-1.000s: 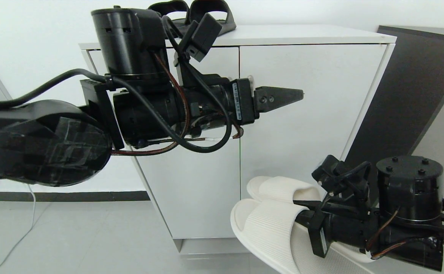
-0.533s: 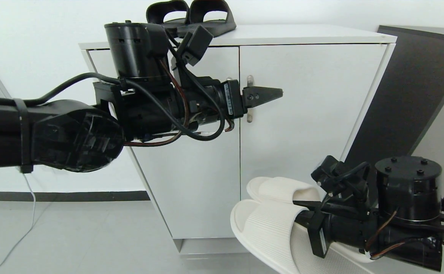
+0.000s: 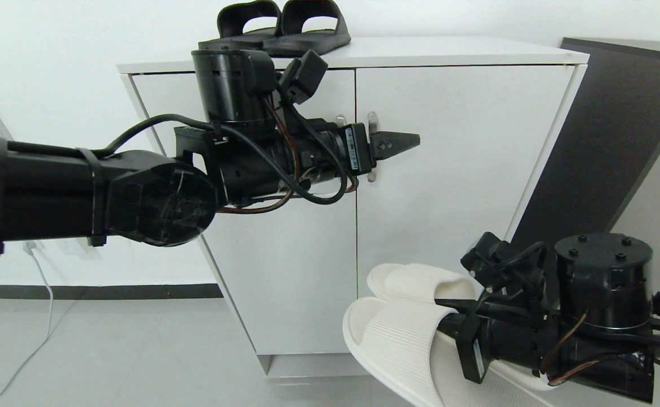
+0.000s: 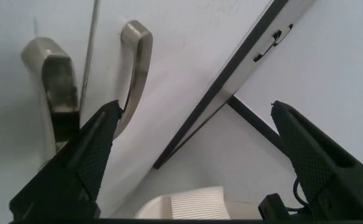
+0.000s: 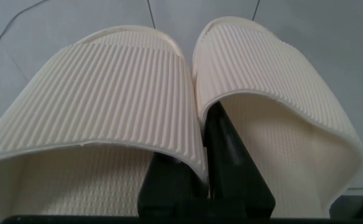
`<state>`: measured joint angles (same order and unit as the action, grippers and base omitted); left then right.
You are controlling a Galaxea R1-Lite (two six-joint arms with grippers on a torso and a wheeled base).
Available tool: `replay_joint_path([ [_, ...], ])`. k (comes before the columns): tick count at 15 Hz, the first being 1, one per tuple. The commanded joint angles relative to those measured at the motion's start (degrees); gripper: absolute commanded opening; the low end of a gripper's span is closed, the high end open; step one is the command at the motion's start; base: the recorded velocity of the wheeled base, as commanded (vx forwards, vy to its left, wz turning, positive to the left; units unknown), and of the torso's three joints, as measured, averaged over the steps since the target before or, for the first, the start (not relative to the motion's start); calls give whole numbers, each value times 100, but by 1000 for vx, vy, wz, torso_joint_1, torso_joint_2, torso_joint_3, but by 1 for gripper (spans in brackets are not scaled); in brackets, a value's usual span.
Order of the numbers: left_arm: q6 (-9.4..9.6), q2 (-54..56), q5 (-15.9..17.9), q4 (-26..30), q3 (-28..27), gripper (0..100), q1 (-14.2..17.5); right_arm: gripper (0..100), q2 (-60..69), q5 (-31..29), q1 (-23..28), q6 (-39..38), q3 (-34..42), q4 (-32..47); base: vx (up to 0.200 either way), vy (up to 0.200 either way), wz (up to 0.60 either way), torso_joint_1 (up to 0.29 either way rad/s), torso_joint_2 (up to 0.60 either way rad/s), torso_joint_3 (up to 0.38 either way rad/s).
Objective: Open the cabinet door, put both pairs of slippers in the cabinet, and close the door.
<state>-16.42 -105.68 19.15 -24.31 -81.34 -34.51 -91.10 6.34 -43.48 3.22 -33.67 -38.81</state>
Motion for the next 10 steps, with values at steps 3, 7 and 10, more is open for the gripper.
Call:
replay_joint_path([
  [3,-10,-234,-17,-4,-172,100,15,0,-39,-1,-2,-5,1,-3,0,0,0,0,0,0],
  [7,-10,-172,-17,-4,-119,0,23,0,-4,16,-2,-5,80,14,0,0,0,0,0,0],
  [10,-10,56,-17,-4,74,0,6,0,75,324,-37,-5,212,23,0,0,0,0,0,0],
])
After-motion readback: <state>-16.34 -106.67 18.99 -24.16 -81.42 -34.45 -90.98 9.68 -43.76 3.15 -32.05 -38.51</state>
